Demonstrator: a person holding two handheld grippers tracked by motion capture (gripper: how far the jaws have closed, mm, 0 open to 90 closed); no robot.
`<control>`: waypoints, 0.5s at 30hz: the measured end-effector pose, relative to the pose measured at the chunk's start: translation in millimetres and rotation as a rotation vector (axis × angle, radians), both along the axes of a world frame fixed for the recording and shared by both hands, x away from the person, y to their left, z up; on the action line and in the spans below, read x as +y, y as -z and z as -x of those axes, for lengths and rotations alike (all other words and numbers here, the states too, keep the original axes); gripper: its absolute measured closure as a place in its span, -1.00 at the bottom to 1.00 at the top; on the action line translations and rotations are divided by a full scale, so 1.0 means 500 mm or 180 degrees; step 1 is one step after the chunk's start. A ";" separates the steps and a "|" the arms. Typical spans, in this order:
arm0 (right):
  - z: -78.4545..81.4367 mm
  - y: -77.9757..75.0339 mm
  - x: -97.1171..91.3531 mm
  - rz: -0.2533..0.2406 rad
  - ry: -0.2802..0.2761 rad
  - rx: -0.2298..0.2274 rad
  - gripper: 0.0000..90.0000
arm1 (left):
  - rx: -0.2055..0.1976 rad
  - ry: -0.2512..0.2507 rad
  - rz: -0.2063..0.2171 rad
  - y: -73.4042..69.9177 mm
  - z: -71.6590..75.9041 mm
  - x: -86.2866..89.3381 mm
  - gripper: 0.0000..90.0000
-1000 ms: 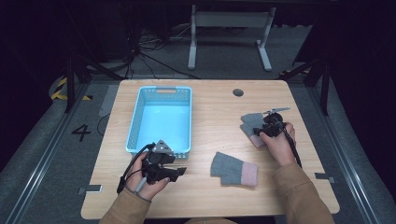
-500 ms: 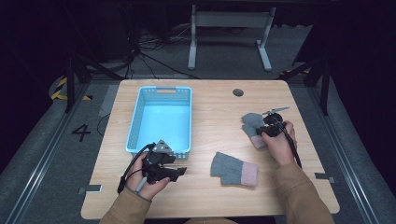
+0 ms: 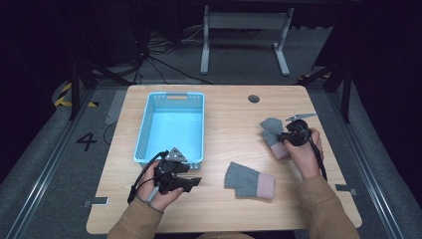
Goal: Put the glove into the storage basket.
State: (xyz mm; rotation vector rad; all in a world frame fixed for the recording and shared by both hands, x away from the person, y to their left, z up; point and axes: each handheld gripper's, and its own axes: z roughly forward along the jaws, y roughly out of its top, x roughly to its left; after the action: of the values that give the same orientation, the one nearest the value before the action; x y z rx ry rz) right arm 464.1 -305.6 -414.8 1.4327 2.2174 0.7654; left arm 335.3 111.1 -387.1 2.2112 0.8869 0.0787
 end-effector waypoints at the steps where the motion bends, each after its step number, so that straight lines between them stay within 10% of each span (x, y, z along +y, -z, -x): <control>1: 0.003 -0.005 -0.001 -0.0014 -0.0010 -0.0018 0.74 | -0.0007 0.0011 0.0002 0.000 -0.001 -0.002 -0.08; 15: 0.062 -0.066 0.000 -0.0082 -0.0296 -0.0164 0.73 | -0.0020 0.0165 -0.0007 -0.005 -0.020 -0.030 -0.08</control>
State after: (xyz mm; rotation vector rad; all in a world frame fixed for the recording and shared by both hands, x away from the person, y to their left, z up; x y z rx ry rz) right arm 433.3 -305.6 -381.9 1.3144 2.2556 0.8547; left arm 345.6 96.3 -384.6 2.2334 0.8257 0.0617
